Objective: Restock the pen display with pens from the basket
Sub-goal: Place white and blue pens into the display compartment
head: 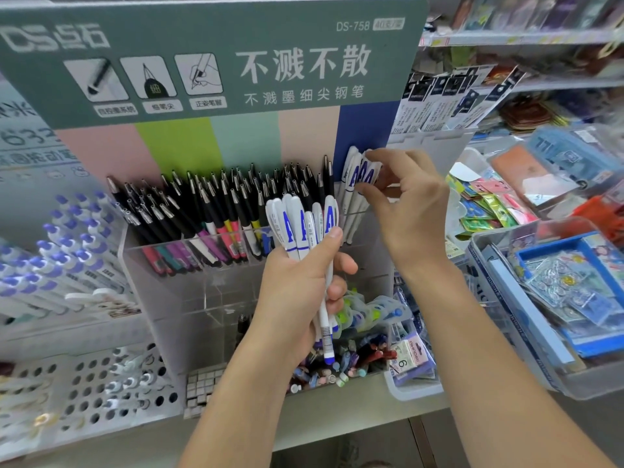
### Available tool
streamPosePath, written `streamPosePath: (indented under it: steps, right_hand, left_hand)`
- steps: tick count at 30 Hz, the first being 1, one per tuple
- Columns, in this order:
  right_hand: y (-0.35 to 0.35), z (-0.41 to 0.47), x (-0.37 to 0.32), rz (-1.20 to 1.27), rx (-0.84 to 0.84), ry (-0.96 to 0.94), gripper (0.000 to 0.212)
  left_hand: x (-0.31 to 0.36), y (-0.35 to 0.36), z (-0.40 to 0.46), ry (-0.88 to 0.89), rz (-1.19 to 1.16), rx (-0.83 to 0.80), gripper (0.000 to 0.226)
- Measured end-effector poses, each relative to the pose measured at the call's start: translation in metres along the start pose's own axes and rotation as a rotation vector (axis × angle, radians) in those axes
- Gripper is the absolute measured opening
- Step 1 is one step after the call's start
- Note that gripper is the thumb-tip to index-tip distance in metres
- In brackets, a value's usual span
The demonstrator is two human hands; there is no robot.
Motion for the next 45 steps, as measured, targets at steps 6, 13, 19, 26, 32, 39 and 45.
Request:
streamPosePath:
  steps: [6, 13, 19, 26, 32, 39, 45]
  right_hand:
    - [-0.019, -0.032, -0.008, 0.044, 0.162, 0.098, 0.030]
    - [0.010, -0.075, -0.018, 0.882, -0.220, 0.873, 0.025]
    - [0.008, -0.070, -0.011, 0.961, -0.278, 0.974, 0.017]
    - [-0.040, -0.037, 0.002, 0.745, 0.210, 0.618, 0.018]
    - [-0.049, -0.008, 0.019, 0.494, 0.313, 0.416, 0.011]
    - [-0.028, 0.000, 0.012, 0.226, 0.153, 0.261, 0.007]
    - [-0.019, -0.002, 0.013, 0.083, 0.159, 0.187, 0.024]
  left_hand:
    - [-0.001, 0.000, 0.003, 0.009, 0.033, 0.003, 0.022]
    - [-0.003, 0.009, 0.002, -0.009, 0.072, -0.100, 0.017]
    - [-0.004, 0.007, 0.005, -0.047, 0.112, -0.050, 0.028]
    - [-0.005, -0.006, 0.008, -0.033, 0.154, 0.045, 0.020]
    - [-0.001, -0.006, 0.008, -0.036, 0.108, 0.020, 0.015]
    - [0.001, -0.005, 0.008, -0.016, 0.091, 0.015, 0.009]
    - [0.004, -0.001, 0.006, -0.006, 0.061, -0.018, 0.009]
Point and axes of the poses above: each hand's wrist, its own z-axis towards the middle knuckle, its own y-axis out of the palm, x = y × z, the point moved 7 cm from there along z, towards the middle knuckle, and after that the axes turned 1 degree about x, right-handed, at the moved point
